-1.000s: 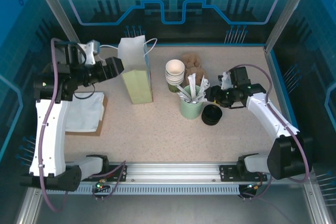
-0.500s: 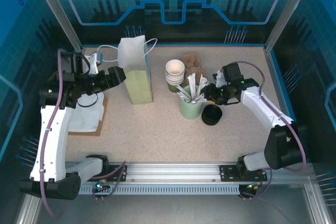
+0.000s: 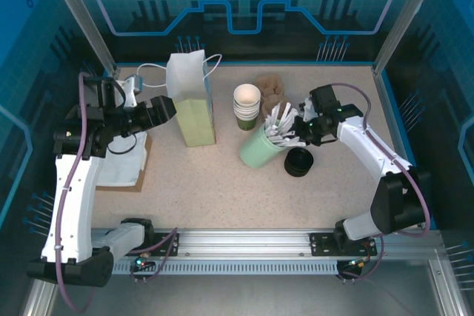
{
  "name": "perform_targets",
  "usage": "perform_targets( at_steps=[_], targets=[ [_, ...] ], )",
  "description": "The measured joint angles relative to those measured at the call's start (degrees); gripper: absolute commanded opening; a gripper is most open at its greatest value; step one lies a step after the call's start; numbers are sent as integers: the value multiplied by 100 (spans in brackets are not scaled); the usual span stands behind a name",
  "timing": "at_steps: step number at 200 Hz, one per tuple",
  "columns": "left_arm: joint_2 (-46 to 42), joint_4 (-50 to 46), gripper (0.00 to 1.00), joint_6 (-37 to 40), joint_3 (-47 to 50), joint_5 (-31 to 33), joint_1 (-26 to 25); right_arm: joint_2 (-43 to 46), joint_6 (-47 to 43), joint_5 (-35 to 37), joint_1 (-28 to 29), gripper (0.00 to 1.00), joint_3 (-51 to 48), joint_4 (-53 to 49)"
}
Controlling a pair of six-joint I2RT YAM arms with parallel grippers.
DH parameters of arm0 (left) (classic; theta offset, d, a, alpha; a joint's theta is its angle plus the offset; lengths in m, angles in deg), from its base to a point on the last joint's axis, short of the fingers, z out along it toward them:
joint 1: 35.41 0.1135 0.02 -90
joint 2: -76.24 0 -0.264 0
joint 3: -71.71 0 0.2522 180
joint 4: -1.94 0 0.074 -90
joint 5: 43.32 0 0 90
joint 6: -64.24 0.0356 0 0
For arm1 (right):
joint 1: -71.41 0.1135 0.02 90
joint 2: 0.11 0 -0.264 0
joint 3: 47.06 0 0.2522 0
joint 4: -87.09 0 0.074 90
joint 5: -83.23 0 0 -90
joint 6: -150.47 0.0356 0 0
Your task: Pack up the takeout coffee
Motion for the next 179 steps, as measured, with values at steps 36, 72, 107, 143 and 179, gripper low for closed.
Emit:
perform_targets(
  at_steps=[36,72,107,143,179],
  targets=[
    [-2,-2,86,0,39,22,0,15,-92,90,48,8,240,-258],
    [-2,-2,86,0,42,35,0,328,-341,323,-7,7,531,-789],
    [-2,0,87,0,42,37,0,1032,-588,498,-649,6,780,-1235],
    [-4,0,93,2,42,39,0,1626,-859,793,-1637,6,922,-1574],
    [-46,2,99,4,52,63,0,1781,-1067,953,-2920,5,922,-1672]
  ],
)
